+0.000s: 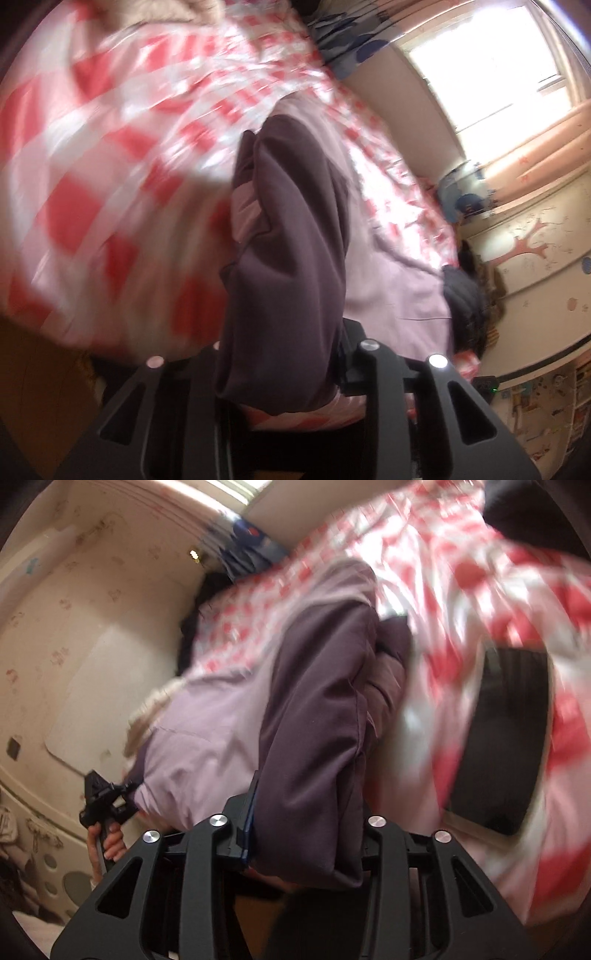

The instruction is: Fold large clothes

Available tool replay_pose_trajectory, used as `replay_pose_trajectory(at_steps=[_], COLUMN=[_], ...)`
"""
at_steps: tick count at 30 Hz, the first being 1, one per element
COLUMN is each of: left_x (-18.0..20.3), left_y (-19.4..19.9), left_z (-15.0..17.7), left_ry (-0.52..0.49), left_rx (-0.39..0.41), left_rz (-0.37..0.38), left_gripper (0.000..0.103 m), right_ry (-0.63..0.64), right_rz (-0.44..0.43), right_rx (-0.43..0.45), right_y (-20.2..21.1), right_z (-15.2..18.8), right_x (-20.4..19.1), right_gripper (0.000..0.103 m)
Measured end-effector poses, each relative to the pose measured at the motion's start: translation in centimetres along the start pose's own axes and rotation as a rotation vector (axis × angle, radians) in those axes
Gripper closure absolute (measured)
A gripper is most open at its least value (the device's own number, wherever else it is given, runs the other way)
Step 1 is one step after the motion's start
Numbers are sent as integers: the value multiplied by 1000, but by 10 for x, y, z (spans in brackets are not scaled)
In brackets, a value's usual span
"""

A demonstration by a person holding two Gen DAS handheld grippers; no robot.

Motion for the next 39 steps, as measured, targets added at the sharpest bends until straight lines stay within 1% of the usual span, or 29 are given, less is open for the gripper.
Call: replay_pose_trajectory(at_steps=[1, 2, 4, 5, 6, 7, 8, 9, 10, 11, 12, 13, 15, 17, 19, 20, 21, 23, 25, 26, 27, 29, 31, 32, 34, 35, 36, 37, 39], left_x=[-10, -24, -33, -34, -32, -31, -29, -30, -29, -28, -26, -26, -28, -34, -36, -35, -33, -27, -23, -21, -19, -18, -21, -23, -26, -27, -27, -26, -23], left_y=[-4, -9, -13, -12, -11, -12, -15, -20, -25, -32, -37, -41, -46, -48, -46, -45, -45, -44, -45, -46, -46, -47, -48, -47, -49, -49, -49, -49, -49], left_z=[5, 7, 12, 10, 9, 7, 4, 3, 2, 2, 1, 0, -3, -8, -13, -15, -15, -15, -14, -15, -15, -15, -15, -15, -14, -14, -14, -15, -16], left_ry=[23, 79, 144, 148, 149, 153, 159, 162, 169, 178, 180, 183, 207, 258, 280, 272, 261, 221, 194, 185, 180, 178, 185, 191, 205, 210, 211, 208, 199], left_rx=[-10, -16, -7, 11, 26, 33, 38, 38, 25, 12, 3, 0, 13, 41, 69, 83, 92, 109, 115, 115, 118, 119, 116, 114, 111, 109, 109, 110, 111], left_rz=[10, 31, 92, 105, 114, 126, 128, 119, 103, 106, 112, 106, 99, 103, 117, 108, 96, 79, 66, 70, 73, 65, 80, 90, 98, 96, 96, 96, 68], left_gripper=[64, 59, 49, 46, 36, 27, 24, 19, 18, 18, 17, 16, 16, 16, 16, 16, 16, 23, 37, 40, 42, 44, 44, 44, 44, 44, 42, 41, 41], right_ry=[-23, -53, -96, -106, -113, -122, -125, -110, -61, -24, 51, 132, 255, 383, 436, 450, 454, 430, 406, 385, 373, 381, 384, 388, 406, 399, 384, 379, 379], right_rz=[-4, -24, -44, -46, -37, -9, 72, 128, 178, 204, 233, 264, 336, 413, 459, 488, 511, 559, 613, 646, 649, 667, 606, 601, 633, 659, 681, 691, 701], right_rx=[-8, -10, 26, 46, 74, 111, 175, 212, 257, 278, 293, 286, 243, 135, 63, 15, -7, -58, -87, -137, -176, -182, -131, -111, -90, -117, -178, -227, -231], right_y=[0, 0, 8, 14, 22, 31, 45, 53, 61, 64, 62, 54, 26, -34, -86, -121, -148, -199, -232, -255, -267, -268, -255, -251, -251, -260, -278, -295, -302], right_z=[7, 12, 16, 17, 17, 15, 11, 6, -4, -11, -22, -34, -57, -85, -117, -137, -153, -182, -194, -198, -197, -195, -201, -207, -217, -224, -225, -226, -229], right_x=[7, 16, 24, 25, 24, 24, 24, 21, 7, -5, -29, -56, -93, -129, -143, -144, -143, -134, -117, -105, -95, -88, -103, -109, -115, -109, -95, -86, -85], right_gripper=[60, 59, 55, 54, 51, 47, 45, 45, 45, 44, 38, 28, 20, 20, 20, 20, 20, 20, 19, 17, 15, 15, 15, 15, 15, 15, 9, 7, 7])
Point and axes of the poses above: each gripper's, at about its wrist camera, not at the fingertips, and y roughly against the way its jaws point, x to its right, z to its underside, the point moved 7 cm from there along -y, roughly the way its jaws point, and after that the axes turned 11 degrees about -x, right-handed, at the moved point
